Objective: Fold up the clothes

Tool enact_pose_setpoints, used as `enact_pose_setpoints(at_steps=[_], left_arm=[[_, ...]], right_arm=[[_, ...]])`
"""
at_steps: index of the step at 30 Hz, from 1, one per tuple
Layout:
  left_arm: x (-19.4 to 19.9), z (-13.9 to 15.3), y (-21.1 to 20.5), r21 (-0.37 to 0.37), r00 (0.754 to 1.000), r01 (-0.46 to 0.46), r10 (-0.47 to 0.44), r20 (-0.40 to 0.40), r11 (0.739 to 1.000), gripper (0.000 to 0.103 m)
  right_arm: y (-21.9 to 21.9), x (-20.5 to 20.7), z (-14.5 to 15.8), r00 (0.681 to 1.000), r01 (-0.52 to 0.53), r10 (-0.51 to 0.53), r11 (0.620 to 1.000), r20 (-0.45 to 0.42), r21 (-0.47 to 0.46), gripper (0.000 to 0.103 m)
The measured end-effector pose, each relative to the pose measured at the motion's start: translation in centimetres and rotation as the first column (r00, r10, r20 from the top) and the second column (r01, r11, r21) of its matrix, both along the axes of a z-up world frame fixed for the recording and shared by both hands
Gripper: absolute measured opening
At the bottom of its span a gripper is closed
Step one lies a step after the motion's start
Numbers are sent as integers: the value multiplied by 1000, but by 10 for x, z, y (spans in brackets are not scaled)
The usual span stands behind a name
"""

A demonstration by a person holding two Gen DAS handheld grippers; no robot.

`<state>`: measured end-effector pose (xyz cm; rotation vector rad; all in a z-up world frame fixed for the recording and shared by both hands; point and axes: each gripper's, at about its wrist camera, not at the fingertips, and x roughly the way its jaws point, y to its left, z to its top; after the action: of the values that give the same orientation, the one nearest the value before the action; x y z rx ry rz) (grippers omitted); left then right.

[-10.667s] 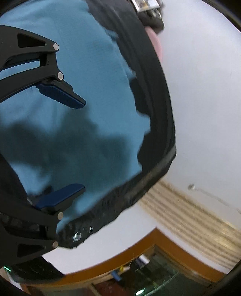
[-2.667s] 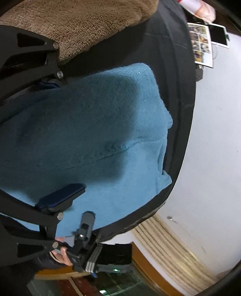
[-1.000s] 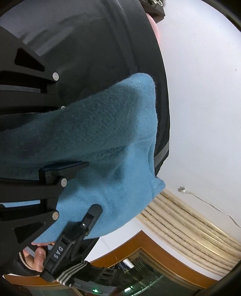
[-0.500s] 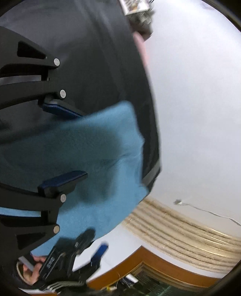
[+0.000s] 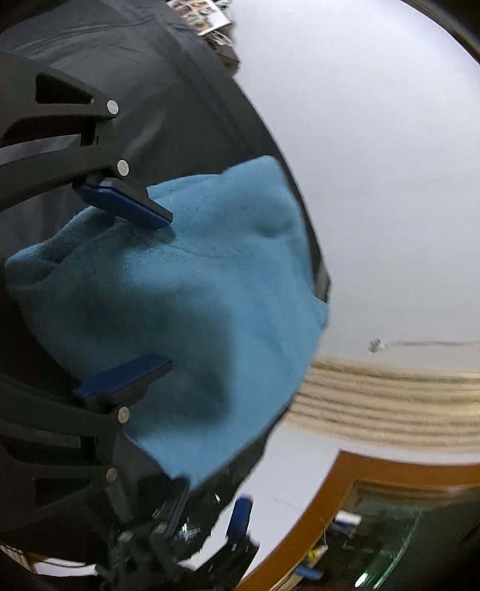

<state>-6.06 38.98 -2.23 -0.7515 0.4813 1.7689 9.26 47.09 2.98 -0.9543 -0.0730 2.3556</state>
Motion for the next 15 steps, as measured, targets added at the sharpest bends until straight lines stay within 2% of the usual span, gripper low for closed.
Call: enact_pose_setpoints(at_steps=[4, 7, 12, 15], left_arm=[[-12, -10, -2, -12, 999, -28, 28, 28, 1000, 75], [-13, -11, 0, -27, 999, -30, 30, 18, 999, 75], [-8, -20, 5, -60, 1000, -16, 16, 8, 998, 76], [-11, -26, 6, -56, 999, -10, 12, 34, 998, 77]], right_arm=[[-10, -1, -13, 996, -1, -3, 999, 87, 46, 81], [3, -4, -18, 989, 94, -100, 993, 107, 65, 81], [39, 20, -19, 969, 246, -244, 963, 28, -107, 81], [41, 22, -26, 962, 274, -269, 953, 52, -129, 81]])
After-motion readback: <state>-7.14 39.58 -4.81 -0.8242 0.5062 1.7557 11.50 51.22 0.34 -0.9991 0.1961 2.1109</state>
